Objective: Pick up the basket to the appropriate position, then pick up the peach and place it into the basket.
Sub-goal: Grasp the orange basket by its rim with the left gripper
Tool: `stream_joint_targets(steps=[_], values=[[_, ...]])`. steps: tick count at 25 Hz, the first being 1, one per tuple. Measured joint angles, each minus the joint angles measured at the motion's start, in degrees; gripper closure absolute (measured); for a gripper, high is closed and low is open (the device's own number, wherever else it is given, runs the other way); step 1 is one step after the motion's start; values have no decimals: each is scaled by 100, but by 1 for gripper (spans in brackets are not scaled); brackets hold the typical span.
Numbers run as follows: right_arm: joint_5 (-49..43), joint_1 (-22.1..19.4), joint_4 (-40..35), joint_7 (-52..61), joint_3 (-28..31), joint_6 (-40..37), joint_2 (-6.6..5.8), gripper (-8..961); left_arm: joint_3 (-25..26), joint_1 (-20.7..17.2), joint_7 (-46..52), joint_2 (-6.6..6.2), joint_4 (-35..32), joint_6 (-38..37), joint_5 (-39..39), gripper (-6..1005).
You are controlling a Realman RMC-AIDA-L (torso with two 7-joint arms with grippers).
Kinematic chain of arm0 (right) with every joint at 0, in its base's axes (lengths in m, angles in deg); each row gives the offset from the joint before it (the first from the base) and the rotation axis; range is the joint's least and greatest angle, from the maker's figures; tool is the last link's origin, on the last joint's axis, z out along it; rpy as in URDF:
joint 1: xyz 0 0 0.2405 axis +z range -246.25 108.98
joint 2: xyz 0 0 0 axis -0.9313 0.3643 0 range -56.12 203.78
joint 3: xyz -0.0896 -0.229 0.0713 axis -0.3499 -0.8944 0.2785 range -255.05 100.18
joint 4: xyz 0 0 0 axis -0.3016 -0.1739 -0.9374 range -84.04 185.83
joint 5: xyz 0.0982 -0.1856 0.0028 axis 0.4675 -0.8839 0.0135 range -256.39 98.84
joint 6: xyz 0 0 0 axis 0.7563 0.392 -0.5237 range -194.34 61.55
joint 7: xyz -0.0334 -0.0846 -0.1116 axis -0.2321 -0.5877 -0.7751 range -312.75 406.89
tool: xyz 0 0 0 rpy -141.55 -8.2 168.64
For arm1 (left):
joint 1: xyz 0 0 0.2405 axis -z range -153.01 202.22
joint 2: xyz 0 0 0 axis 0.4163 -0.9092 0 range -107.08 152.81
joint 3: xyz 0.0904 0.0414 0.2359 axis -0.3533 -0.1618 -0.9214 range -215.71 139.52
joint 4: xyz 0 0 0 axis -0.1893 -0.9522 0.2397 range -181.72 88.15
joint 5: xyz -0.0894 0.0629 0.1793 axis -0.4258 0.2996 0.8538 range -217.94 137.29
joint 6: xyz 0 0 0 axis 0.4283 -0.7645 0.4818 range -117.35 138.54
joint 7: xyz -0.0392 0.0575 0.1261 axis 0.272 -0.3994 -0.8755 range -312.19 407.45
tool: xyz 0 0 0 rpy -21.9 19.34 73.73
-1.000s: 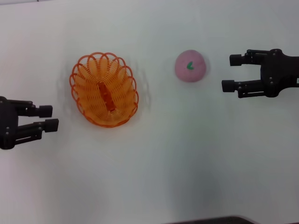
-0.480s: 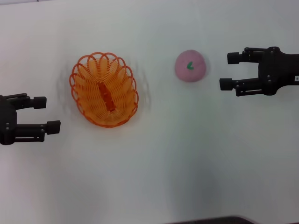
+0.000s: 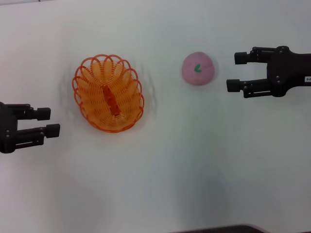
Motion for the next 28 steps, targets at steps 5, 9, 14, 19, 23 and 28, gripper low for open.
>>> stream_joint_targets(steps=[5, 9, 14, 19, 23, 28], values=[[0, 15, 8, -20, 0, 6, 0, 70, 101, -2, 109, 21, 3, 85, 3, 359], [0, 15, 19, -29, 0, 35, 0, 70, 122, -5, 112, 25, 2, 89, 10, 343], [-1, 27, 19, -21, 0, 70, 0, 69, 124, -9, 112, 25, 0, 89, 10, 154], [0, 39, 19, -16, 0, 70, 2, 69, 124, -8, 112, 23, 0, 72, 10, 110], [0, 46, 64, -41, 0, 74, 8, 69, 126, -5, 130, 20, 0, 15, 4, 112], [-1, 63, 83, -49, 0, 107, 9, 69, 142, 24, 177, 17, -5, -16, -40, 113]])
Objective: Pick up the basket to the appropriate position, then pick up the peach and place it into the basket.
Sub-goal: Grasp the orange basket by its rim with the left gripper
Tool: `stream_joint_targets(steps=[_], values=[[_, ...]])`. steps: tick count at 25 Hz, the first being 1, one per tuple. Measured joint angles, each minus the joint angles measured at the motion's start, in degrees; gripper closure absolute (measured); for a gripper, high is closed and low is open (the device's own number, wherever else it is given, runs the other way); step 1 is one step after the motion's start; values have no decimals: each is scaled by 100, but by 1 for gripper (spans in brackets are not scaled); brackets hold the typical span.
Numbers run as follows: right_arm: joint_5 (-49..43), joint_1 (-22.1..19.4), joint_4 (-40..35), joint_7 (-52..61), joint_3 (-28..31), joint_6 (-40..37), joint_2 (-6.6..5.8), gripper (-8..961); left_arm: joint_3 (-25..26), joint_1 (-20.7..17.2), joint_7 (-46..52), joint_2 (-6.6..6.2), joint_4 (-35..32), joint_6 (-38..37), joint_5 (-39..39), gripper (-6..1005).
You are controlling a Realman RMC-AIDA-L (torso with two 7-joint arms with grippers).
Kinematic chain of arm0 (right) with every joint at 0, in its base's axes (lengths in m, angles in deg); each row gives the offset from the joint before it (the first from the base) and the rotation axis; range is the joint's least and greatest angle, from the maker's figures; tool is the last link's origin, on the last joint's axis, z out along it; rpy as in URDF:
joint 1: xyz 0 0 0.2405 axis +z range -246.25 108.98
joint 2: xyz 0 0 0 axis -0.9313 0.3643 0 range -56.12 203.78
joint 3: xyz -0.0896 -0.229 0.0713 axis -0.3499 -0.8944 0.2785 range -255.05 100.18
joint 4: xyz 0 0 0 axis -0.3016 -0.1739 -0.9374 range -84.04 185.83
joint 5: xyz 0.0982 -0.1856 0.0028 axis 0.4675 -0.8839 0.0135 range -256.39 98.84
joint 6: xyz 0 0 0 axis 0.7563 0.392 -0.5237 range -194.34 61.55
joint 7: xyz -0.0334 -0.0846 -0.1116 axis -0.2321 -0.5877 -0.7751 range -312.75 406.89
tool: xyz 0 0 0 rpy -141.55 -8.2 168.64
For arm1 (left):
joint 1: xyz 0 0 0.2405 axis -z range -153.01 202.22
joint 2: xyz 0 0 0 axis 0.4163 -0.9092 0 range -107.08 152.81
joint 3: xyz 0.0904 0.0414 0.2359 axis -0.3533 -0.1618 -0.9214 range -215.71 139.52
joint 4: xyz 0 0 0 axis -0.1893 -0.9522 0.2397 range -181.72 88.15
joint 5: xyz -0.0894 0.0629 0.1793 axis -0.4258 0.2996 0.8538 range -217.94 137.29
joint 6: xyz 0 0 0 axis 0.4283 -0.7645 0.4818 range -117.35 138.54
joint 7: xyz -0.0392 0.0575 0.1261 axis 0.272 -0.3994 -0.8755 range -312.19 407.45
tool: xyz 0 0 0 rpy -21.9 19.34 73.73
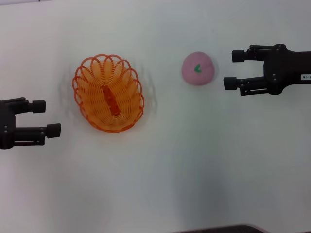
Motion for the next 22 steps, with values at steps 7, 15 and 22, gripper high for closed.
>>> stream_joint_targets(steps=[7, 15, 22], values=[[0, 17, 5, -7, 0, 37, 0, 69, 10, 141, 306, 9, -336, 61, -14, 114], [3, 49, -8, -10, 0, 44, 0, 68, -426, 1192, 1902, -194, -1148, 395, 193, 115], [2, 54, -2, -18, -18, 43, 0, 68, -1528, 2523, 2665, -420, -702, 1383, 1231, 116]])
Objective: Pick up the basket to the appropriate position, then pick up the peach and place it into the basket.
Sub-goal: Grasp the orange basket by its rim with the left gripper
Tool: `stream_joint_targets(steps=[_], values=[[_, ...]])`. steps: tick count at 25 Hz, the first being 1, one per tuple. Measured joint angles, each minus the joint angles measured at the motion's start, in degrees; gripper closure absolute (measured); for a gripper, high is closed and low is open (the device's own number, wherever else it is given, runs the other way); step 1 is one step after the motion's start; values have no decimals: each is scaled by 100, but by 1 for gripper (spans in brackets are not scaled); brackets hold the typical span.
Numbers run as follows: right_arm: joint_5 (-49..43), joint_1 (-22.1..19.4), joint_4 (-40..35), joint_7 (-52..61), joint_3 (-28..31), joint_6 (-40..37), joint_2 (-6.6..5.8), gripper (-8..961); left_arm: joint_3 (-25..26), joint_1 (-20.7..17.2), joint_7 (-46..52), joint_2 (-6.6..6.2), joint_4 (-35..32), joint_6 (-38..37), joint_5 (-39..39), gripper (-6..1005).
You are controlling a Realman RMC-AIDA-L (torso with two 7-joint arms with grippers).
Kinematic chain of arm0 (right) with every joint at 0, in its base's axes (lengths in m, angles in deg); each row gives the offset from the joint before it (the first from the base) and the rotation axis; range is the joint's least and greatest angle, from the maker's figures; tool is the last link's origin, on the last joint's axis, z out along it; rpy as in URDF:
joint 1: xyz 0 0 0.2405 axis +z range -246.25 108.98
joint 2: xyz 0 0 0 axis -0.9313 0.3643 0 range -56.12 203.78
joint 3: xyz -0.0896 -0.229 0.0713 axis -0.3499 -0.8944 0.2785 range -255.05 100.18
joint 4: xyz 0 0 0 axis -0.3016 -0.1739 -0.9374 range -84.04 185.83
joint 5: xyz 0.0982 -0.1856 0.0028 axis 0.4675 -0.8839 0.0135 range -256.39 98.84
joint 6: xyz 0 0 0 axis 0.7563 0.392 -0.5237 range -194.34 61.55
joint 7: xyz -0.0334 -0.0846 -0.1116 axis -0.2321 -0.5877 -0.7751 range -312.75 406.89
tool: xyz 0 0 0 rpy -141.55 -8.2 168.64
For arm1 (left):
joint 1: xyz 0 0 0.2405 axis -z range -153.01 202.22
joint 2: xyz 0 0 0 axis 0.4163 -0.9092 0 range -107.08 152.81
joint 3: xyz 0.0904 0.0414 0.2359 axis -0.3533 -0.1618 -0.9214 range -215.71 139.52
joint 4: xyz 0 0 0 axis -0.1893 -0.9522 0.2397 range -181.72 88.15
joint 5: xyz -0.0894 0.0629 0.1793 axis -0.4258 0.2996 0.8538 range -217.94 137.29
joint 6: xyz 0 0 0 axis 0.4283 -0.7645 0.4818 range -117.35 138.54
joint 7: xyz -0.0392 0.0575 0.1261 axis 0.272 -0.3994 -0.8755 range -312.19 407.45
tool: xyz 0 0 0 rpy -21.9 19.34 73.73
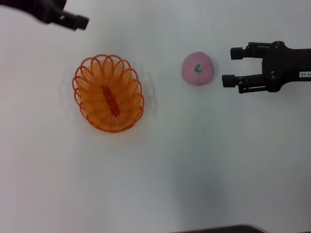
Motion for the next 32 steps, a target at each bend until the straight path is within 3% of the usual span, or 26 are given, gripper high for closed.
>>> stream_joint_targets(steps=[5, 7, 8, 9, 14, 18, 25, 32], values=[[-1, 1, 58, -85, -6, -1, 0, 68, -531, 756, 279, 99, 754, 822, 1052, 163], [-1, 1, 126, -152, -7, 9, 0, 68, -655, 980, 322, 189, 1131, 1188, 1408, 179], [-1, 1, 155, -185, -8, 16, 0, 68, -756, 1147, 333, 293, 1557, 1583, 1734, 182], [-1, 1, 179, -203, -8, 33, 0, 68, -756, 1147, 333, 293, 1557, 1583, 1734, 186], [-1, 9, 296, -264, -9, 112, 0, 68, -1123, 1261, 374, 596, 2425, 2583, 2460, 203], [-1, 11, 359, -296, -9, 156, 0, 68, -1324, 1220, 360, 731, 2837, 3025, 2560, 217], [-1, 37, 476, -301, -7, 271, 8, 67, -1447, 1217, 379, 765, 3214, 3345, 2572, 242], [-1, 36, 517, -302, -8, 385, 9, 67, -1476, 1221, 379, 775, 3216, 3396, 2577, 476]])
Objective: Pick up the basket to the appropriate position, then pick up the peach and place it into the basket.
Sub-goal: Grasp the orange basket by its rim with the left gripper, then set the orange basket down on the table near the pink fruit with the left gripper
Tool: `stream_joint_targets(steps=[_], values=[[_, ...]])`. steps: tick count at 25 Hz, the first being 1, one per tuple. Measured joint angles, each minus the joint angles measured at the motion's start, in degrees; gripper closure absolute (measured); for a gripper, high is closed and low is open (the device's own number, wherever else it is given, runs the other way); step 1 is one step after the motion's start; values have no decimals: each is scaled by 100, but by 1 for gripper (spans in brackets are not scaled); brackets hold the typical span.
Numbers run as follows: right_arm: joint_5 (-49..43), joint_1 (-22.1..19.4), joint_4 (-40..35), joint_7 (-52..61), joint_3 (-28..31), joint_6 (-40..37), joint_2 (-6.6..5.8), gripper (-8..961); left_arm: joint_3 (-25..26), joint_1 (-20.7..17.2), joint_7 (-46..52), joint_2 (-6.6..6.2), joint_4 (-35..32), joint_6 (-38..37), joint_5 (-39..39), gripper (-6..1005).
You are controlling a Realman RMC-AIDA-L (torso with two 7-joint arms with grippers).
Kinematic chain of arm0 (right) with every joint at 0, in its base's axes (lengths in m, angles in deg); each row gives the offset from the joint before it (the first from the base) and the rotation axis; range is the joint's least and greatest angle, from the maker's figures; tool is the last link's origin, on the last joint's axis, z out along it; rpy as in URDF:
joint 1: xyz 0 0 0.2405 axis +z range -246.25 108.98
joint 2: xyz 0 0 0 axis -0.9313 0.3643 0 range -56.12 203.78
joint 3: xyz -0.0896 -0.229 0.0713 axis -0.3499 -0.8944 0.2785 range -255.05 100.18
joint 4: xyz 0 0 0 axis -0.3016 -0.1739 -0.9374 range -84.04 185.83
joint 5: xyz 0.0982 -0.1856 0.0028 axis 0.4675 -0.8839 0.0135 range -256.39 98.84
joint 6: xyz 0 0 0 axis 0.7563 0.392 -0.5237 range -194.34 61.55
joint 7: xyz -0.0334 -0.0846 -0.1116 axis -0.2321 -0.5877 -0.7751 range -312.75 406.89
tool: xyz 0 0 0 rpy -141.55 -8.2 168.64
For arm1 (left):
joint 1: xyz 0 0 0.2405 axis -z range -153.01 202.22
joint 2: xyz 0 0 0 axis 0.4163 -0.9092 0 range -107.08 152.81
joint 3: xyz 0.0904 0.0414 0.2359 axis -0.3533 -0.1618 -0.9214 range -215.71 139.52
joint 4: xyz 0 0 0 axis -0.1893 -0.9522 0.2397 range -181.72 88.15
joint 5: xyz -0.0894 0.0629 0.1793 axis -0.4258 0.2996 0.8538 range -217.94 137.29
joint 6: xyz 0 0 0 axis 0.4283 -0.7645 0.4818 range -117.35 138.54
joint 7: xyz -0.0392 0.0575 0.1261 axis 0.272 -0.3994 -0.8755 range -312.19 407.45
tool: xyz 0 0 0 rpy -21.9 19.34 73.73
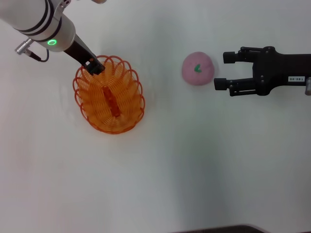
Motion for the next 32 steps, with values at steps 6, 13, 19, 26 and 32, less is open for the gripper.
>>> stream_joint_targets(steps=[6, 13, 19, 26, 32], values=[[53, 0, 0, 0, 0, 5, 0, 67, -45, -2, 16, 6, -7, 41, 3, 746], [82, 12, 0, 2, 44, 5, -9, 67, 7, 9, 210, -22, -30, -49, 3, 887], [130, -15, 0, -38, 53, 10, -17, 66, 913, -58, 444, -153, -590, -1017, -29, 912], [137, -6, -8, -44, 53, -10, -18, 66, 1838, -278, 1271, -264, -1702, -2408, -247, 946], [142, 11, -41, -4, 53, -29, -27, 66, 2541, -637, 1992, -263, -2525, -3292, -828, 960]])
